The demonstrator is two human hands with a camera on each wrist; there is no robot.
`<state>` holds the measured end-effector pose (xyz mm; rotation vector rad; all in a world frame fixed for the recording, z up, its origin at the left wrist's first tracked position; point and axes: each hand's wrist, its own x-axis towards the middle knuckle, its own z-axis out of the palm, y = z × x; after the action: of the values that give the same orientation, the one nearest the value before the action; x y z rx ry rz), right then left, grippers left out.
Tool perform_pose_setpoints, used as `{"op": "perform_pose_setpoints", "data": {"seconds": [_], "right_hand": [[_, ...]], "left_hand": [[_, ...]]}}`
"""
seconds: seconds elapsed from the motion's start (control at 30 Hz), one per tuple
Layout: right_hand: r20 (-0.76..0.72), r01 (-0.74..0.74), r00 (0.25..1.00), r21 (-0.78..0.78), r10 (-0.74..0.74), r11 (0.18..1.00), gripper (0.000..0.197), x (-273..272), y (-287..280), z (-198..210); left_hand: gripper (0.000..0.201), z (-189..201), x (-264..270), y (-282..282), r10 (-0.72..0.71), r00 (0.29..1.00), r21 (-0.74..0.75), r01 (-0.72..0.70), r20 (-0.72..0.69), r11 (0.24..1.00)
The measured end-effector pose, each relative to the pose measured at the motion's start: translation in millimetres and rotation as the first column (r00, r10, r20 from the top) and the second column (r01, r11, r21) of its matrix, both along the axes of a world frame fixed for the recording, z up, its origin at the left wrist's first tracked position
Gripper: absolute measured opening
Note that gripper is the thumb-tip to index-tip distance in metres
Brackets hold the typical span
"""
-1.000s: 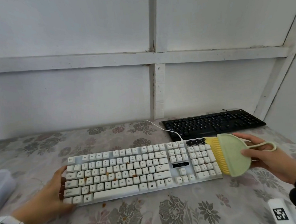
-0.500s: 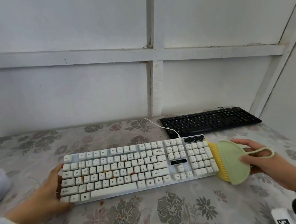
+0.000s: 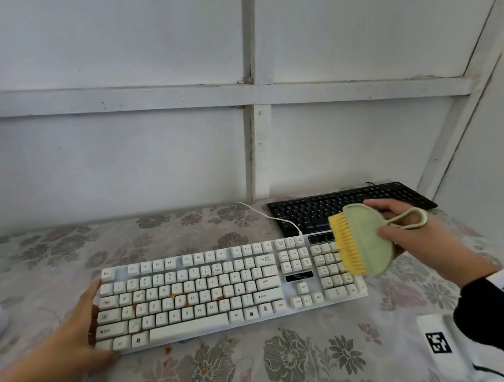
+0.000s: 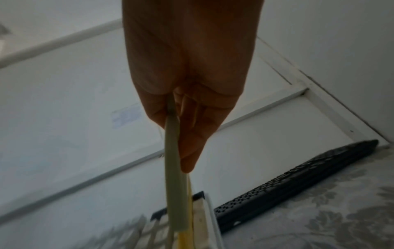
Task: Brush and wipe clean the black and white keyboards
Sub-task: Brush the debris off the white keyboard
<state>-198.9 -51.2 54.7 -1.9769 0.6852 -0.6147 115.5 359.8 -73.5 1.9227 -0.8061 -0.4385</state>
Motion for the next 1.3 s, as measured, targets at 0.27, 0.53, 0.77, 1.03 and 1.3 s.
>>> {"op": "perform_pose_setpoints", "data": {"seconds": [0.27, 0.53, 0.77, 1.03, 1.3], "right_hand": [[-0.197, 0.01, 0.98, -0.079, -0.026, 0.997, 0.049, -21.9, 35.0, -21.0], [-0.073, 0.078, 0.993, -0.184, -0.093, 0.98, 0.049, 6.9, 26.5, 6.5], [-0.231, 0.058, 0.969, -0.121, -0.085, 0.991, 0.05, -16.9, 41.3, -18.2], [-0.06, 0.132, 0.987, -0.19, -0.146, 0.973, 0.049, 2.6, 36.3, 8.1], [-0.226, 0.117, 0.964, -0.117, -0.141, 0.986, 0.045, -17.6, 47.9, -18.9]], "left_hand": [[0.114, 9.6, -7.4, 2.4, 0.025, 0.999, 0.004, -0.025, 0.044, 1.0], [0.129, -2.2, 3.1, 11.9, 0.029, 0.998, 0.026, -0.028, -0.057, 0.999], [0.117, 15.1, -13.0, -0.6, 0.066, 0.995, 0.075, -0.071, 0.072, 0.995], [0.098, 14.2, -20.3, -1.2, 0.081, 0.987, 0.142, -0.101, 0.136, 0.985], [0.104, 12.9, -10.8, 6.3, 0.053, 0.989, 0.151, -0.074, 0.14, 0.986]]}}
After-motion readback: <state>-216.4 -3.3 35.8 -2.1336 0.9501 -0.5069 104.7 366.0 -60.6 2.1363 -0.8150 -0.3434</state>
